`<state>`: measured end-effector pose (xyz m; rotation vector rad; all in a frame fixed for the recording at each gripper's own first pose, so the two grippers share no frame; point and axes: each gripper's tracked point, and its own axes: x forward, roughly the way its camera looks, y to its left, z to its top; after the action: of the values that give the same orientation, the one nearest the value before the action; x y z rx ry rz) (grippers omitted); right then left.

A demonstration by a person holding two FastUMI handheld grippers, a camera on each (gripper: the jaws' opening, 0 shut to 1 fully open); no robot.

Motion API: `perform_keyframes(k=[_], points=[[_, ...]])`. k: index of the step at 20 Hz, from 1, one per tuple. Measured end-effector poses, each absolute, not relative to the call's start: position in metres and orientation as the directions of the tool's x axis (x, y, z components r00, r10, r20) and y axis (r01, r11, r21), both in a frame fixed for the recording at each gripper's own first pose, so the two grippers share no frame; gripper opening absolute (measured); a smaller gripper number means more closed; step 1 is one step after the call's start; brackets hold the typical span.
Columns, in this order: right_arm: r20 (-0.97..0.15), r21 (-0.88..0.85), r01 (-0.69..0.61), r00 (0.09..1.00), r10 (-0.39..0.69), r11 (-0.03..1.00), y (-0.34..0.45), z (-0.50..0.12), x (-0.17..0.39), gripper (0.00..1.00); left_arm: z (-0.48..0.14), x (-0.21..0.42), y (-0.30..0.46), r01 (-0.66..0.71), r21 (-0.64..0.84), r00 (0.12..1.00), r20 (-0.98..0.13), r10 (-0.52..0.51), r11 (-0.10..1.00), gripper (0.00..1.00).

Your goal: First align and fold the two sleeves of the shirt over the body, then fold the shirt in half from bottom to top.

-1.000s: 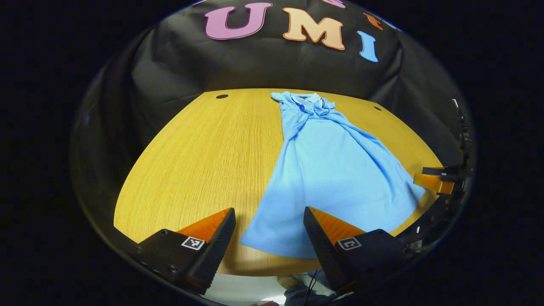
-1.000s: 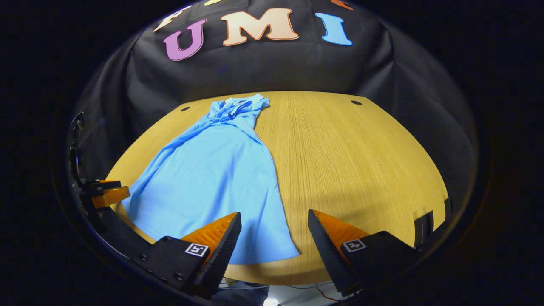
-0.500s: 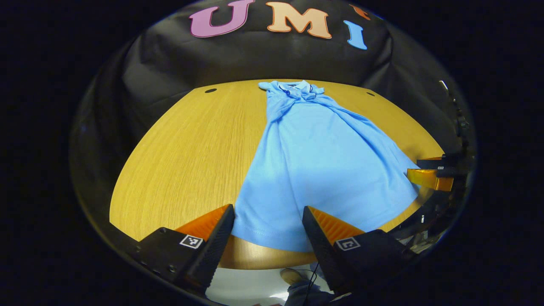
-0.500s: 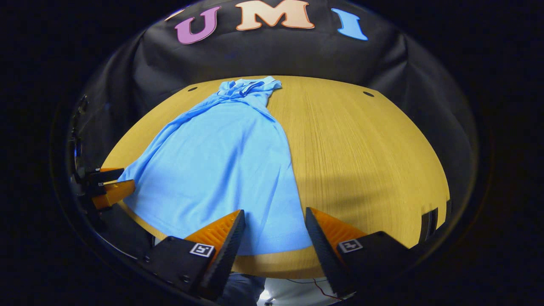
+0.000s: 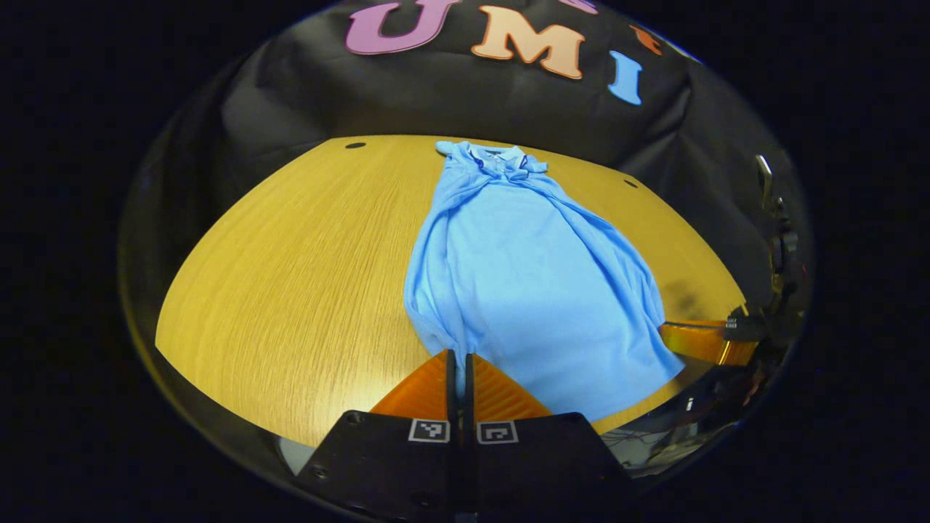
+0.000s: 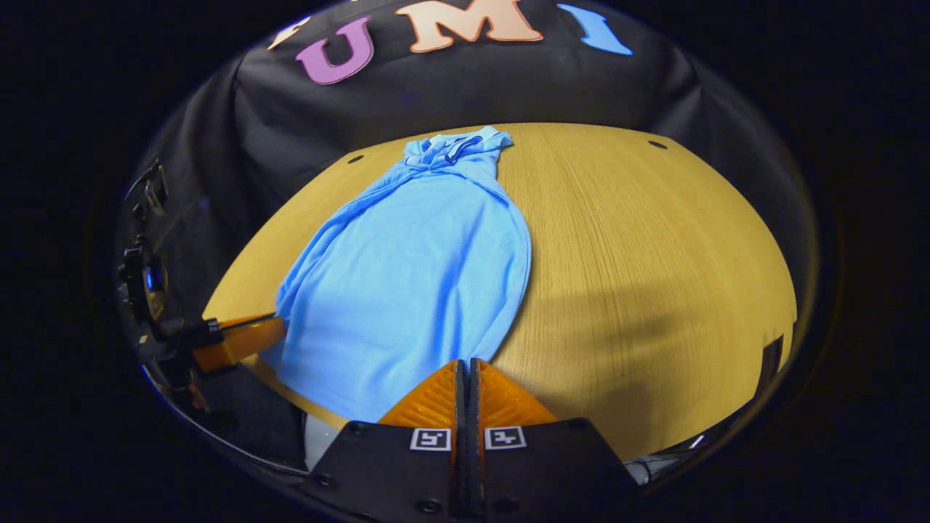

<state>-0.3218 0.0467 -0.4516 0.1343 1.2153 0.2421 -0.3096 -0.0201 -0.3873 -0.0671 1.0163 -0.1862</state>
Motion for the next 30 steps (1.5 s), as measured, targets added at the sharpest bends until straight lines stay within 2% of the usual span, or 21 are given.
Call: perform_keyframes(k=[5,14,17,18,22,30], points=[[-0.883,0.293,-0.086,0.357,0.304,0.952,0.053,-0.43,-0.309,0.02,-0.373,-0.304,-0.022,0.086,-0.223,0.507,-0.829,-0.235,0.971,0.0],[-0.816,0.356,-0.039,0.474,0.332,0.933,0.059,-0.384,-0.227,0.02,-0.309,-0.232,-0.027,0.103,-0.288,0.617,-0.732,-0.288,0.952,0.0],[-0.785,0.376,-0.035,0.518,0.339,0.926,0.062,-0.37,-0.188,0.0,-0.296,-0.195,-0.025,0.093,-0.291,0.646,-0.71,-0.28,0.952,0.0],[-0.775,0.384,-0.035,0.531,0.343,0.923,0.063,-0.367,-0.174,0.03,-0.293,-0.182,-0.023,0.087,-0.288,0.655,-0.704,-0.272,0.954,0.0],[-0.739,0.41,-0.033,0.574,0.353,0.911,0.064,-0.362,-0.116,0.02,-0.281,-0.122,-0.026,0.081,-0.282,0.69,-0.676,-0.258,0.956,0.0],[-0.678,0.455,0.006,0.651,0.342,0.89,0.058,-0.387,0.022,0.02,-0.287,0.01,-0.042,0.103,-0.222,0.74,-0.635,-0.224,0.97,0.0]])
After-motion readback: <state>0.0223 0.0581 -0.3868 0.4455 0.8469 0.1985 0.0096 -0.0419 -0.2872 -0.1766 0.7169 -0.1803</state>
